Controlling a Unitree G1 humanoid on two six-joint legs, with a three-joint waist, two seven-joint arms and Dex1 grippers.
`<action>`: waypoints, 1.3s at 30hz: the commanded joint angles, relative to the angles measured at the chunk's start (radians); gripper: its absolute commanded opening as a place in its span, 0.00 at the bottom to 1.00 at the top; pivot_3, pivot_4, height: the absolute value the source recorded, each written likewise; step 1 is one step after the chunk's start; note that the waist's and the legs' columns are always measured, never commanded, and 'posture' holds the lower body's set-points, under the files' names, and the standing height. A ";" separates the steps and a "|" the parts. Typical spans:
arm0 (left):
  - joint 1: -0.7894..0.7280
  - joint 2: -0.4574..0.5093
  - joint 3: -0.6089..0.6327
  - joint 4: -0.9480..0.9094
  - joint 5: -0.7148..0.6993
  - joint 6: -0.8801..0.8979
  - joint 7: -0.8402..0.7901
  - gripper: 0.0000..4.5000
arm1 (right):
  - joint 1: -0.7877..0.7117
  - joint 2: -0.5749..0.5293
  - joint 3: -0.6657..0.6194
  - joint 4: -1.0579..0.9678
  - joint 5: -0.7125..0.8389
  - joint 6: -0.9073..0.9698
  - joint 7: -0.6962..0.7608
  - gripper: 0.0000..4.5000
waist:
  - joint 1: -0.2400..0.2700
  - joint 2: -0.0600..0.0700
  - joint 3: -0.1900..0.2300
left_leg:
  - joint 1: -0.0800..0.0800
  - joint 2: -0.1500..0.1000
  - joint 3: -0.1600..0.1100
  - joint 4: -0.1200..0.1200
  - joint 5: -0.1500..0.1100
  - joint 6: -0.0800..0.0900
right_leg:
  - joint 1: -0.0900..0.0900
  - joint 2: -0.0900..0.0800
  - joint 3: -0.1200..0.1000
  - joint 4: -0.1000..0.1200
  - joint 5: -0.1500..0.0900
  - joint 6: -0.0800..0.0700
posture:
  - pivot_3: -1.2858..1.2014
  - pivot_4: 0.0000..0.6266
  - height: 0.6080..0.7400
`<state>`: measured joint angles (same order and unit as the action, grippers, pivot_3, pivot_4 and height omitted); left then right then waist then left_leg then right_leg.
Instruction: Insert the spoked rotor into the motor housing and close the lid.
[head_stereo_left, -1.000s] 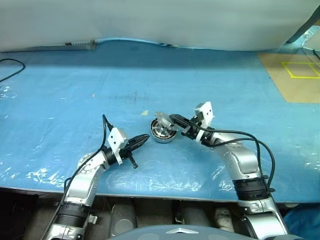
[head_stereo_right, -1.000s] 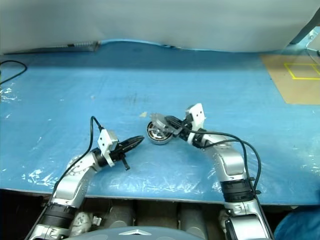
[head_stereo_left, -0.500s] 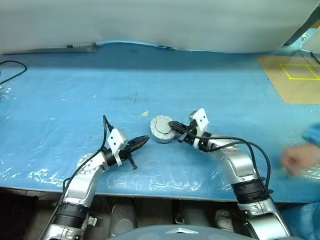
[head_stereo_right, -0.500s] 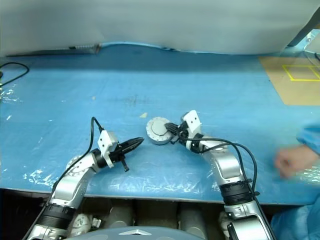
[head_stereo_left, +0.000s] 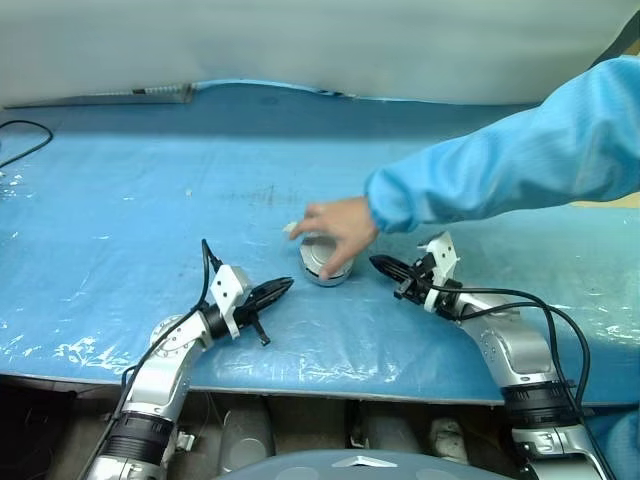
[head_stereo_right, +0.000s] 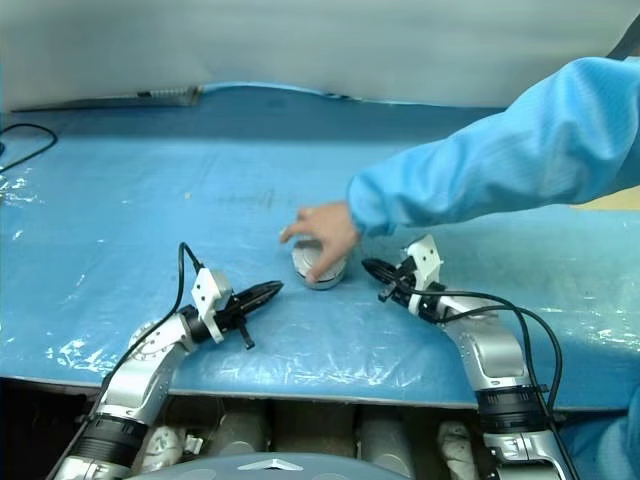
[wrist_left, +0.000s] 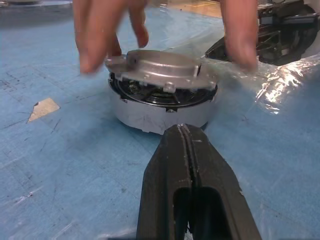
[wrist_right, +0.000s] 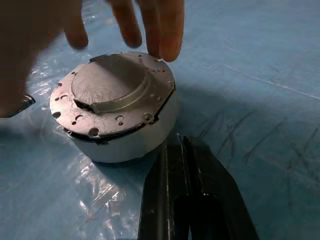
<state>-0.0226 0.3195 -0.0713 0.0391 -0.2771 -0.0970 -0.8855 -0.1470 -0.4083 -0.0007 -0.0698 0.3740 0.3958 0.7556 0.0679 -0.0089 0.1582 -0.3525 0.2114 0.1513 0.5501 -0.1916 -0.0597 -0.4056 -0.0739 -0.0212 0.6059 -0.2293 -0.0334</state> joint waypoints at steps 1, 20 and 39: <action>0.007 0.005 0.001 0.002 -0.006 -0.037 -0.008 0.01 | 0.003 -0.007 -0.023 -0.055 0.027 -0.024 0.017 0.00 | 0.000 0.000 0.000 | 0.000 0.000 0.000 0.000 0.000 0.000 | 0.000 0.000 0.000 0.000 0.000 0.000 | 0.52 0.24 1.00; -0.020 -0.007 0.003 0.007 -0.031 -0.034 -0.002 0.01 | -0.049 0.012 -0.014 0.044 -0.057 -0.092 -0.073 0.00 | 0.000 0.000 0.000 | 0.000 0.000 0.000 0.000 0.000 0.000 | 0.000 0.000 0.000 0.000 0.000 0.000 | 0.52 0.24 1.00; -0.031 -0.005 -0.003 -0.014 -0.041 -0.011 0.001 0.01 | -0.254 0.109 -0.006 0.286 -0.163 -0.170 -0.215 0.00 | -0.003 0.000 0.000 | -0.001 0.000 0.001 0.000 0.000 -0.001 | -0.001 0.000 0.000 0.001 0.000 0.000 | 0.52 0.24 1.00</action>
<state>-0.0483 0.3137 -0.0736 0.0654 -0.3075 -0.1078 -0.8880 -0.3763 -0.3058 0.0038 0.2352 0.1980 0.2472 0.5422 0.0653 -0.0087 0.1582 -0.3531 0.2113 0.1522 0.5500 -0.1913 -0.0602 -0.4067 -0.0738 -0.0209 0.6066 -0.2292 -0.0337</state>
